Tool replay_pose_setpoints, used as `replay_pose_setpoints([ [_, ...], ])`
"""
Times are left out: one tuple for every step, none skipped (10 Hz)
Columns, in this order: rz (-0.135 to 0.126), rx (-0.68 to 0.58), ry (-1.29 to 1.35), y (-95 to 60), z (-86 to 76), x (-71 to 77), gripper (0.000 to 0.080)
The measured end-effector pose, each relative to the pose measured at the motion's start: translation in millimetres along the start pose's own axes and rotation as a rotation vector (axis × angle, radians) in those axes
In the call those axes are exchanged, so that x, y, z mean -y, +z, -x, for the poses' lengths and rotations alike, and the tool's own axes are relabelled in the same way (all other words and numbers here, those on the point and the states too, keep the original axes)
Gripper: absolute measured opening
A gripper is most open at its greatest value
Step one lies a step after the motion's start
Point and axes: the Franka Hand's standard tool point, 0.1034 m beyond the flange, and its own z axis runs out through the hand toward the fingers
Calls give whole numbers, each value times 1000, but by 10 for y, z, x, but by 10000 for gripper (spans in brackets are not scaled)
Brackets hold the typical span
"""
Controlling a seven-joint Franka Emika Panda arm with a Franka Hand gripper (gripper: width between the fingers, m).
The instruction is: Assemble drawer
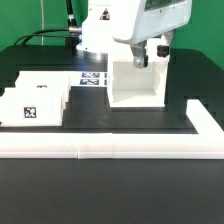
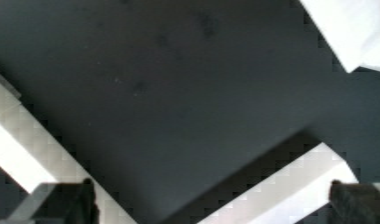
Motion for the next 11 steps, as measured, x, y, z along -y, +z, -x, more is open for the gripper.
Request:
replay_pose_setpoints([
  [0, 0, 0, 0, 0, 0, 649],
  [0, 0, 0, 0, 0, 0, 649],
  [0, 0, 0, 0, 0, 0, 649],
  [0, 0, 0, 1, 0, 0, 649],
  [0, 0, 0, 2, 1, 0, 649],
  [0, 0, 1, 1, 1, 1, 649],
  [1, 0, 52, -27, 49, 56, 649],
  [9, -1, 125, -83, 150, 186, 649],
  [11, 2, 197, -132, 205, 313, 649],
  [17, 2, 293, -206, 196, 431, 649],
  [26, -3, 361, -279, 178, 518, 649],
])
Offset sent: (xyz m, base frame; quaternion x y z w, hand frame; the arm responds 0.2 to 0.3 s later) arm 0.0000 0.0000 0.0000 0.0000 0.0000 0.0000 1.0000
